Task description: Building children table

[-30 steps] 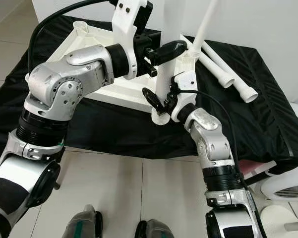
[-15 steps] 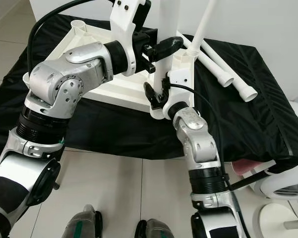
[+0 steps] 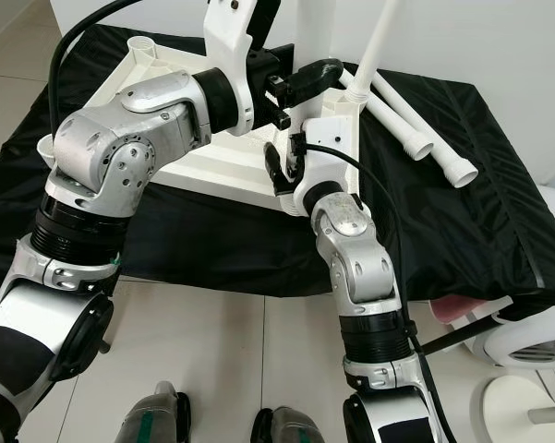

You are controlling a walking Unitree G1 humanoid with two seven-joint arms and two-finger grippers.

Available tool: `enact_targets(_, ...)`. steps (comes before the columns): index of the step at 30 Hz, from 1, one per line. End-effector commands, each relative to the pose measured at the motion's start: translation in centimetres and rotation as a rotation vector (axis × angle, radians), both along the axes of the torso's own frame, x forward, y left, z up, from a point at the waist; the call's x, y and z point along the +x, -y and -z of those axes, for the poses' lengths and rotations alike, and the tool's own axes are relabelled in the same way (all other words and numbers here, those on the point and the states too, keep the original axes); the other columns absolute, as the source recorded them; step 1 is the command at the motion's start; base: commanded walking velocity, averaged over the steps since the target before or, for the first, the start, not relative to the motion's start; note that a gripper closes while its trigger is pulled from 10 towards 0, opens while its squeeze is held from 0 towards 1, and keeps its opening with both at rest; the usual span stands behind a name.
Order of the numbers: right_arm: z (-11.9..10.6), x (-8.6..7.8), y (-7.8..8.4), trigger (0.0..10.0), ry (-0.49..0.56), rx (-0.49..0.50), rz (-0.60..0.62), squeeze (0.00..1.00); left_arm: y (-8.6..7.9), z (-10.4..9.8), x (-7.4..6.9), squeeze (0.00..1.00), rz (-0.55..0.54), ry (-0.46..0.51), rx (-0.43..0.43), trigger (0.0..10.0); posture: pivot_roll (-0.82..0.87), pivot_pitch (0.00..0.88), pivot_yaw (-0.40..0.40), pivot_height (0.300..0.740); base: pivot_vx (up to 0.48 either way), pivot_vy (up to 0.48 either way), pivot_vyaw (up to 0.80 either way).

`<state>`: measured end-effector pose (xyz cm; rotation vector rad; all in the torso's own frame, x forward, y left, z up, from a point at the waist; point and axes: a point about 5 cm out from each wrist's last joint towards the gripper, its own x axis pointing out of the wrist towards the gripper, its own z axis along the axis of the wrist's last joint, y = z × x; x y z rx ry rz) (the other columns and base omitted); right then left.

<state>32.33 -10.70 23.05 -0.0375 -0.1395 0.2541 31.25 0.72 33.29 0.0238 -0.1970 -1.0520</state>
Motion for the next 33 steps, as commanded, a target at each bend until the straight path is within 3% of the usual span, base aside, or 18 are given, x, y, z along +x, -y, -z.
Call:
enact_targets(1, -0.64, 0.01, 0.36, 10.0, 0.009, 0.007, 0.020, 0.00, 1.06, -0.44, -0.69, 0.00, 0.079, 0.024, 0.014, 10.0, 0.08, 0.067, -0.102, 0.740, 0.000, 0.000, 0.00)
enact_targets(3, -0.77, -0.06, 0.48, 10.0, 0.011, 0.005, 0.029, 0.00, 1.08, -0.43, -0.69, 0.00, 0.079, 0.024, 0.015, 10.0, 0.08, 0.067, -0.102, 0.740, 0.000, 0.000, 0.00)
enact_targets(4, -0.81, -0.10, 0.51, 8.8, 0.014, 0.001, 0.032, 0.00, 1.08, -0.43, -0.70, 0.00, 0.079, 0.024, 0.015, 10.0, 0.08, 0.068, -0.102, 0.740, 0.000, 0.000, 0.00)
enact_targets(5, -0.81, -0.10, 0.51, 8.8, 0.014, 0.001, 0.032, 0.00, 1.08, -0.43, -0.70, 0.00, 0.079, 0.024, 0.015, 10.0, 0.08, 0.068, -0.102, 0.740, 0.000, 0.000, 0.00)
enact_targets(6, -0.85, -0.13, 0.53, 7.7, 0.015, 0.000, 0.033, 0.00, 1.07, -0.43, -0.70, 0.00, 0.080, 0.025, 0.016, 10.0, 0.08, 0.068, -0.101, 0.740, 0.000, 0.000, 0.00)
enact_targets(7, -0.89, -0.22, 0.58, 4.9, 0.013, -0.004, 0.042, 0.00, 1.08, -0.44, -0.67, 0.00, 0.079, 0.025, 0.017, 10.0, 0.08, 0.068, -0.100, 0.740, 0.000, 0.000, 0.00)
enact_targets(11, -0.91, -0.28, 0.65, 4.9, 0.010, -0.008, 0.050, 0.00, 1.10, -0.45, -0.63, 0.00, 0.078, 0.026, 0.018, 10.0, 0.08, 0.068, -0.100, 0.740, 0.000, 0.000, 0.00)
enact_targets(13, -0.80, -0.36, 0.72, 2.5, 0.002, -0.008, 0.054, 0.00, 1.11, -0.52, -0.60, 0.00, 0.079, 0.030, 0.019, 10.0, 0.08, 0.068, -0.098, 0.740, 0.000, 0.000, 0.00)
enact_targets(15, -0.74, -0.39, 0.73, 2.5, -0.001, -0.007, 0.054, 0.00, 1.10, -0.54, -0.59, 0.00, 0.079, 0.031, 0.019, 10.0, 0.08, 0.068, -0.098, 0.740, 0.000, 0.000, 0.00)
enact_targets(16, -0.62, -0.43, 0.75, 0.0, -0.008, -0.006, 0.055, 0.00, 1.11, -0.56, -0.58, 0.00, 0.079, 0.032, 0.020, 10.0, 0.08, 0.068, -0.098, 0.740, 0.000, 0.000, 0.00)
enact_targets(24, -0.28, -0.49, 0.84, 0.0, -0.033, 0.005, 0.063, 0.00, 1.18, -0.61, -0.58, 0.00, 0.079, 0.038, 0.024, 10.0, 0.08, 0.069, -0.099, 0.740, 0.000, 0.000, 0.00)
enact_targets(26, -0.27, -0.48, 0.86, 0.5, -0.034, 0.005, 0.063, 0.00, 1.27, -0.62, -0.66, 0.00, 0.083, 0.043, 0.026, 10.0, 0.08, 0.069, -0.100, 0.740, 0.000, 0.000, 0.00)
enact_targets(27, -0.26, -0.45, 0.86, 10.0, -0.036, 0.004, 0.063, 0.00, 1.31, -0.63, -0.72, 0.00, 0.089, 0.043, 0.021, 10.0, 0.08, 0.069, -0.101, 0.740, 0.000, 0.000, 0.00)
enact_targets(29, -0.25, -0.42, 0.87, 10.0, -0.038, 0.003, 0.063, 0.00, 1.34, -0.64, -0.77, 0.00, 0.093, 0.043, 0.017, 10.0, 0.08, 0.069, -0.101, 0.740, 0.000, 0.000, 0.00)
enact_targets(30, -0.22, -0.37, 0.91, 10.0, -0.042, 0.004, 0.066, 0.00, 1.31, -0.71, -0.85, 1.00, 0.102, 0.038, 0.001, 10.0, 0.08, 0.069, -0.102, 0.740, 0.000, 0.000, 0.00)
enact_targets(33, -0.18, -0.24, 1.08, 10.0, -0.044, 0.006, 0.072, 0.00, 1.18, -0.89, -0.99, 1.00, 0.118, 0.029, -0.023, 10.0, 0.08, 0.067, -0.101, 0.740, 0.000, 0.000, 0.00)
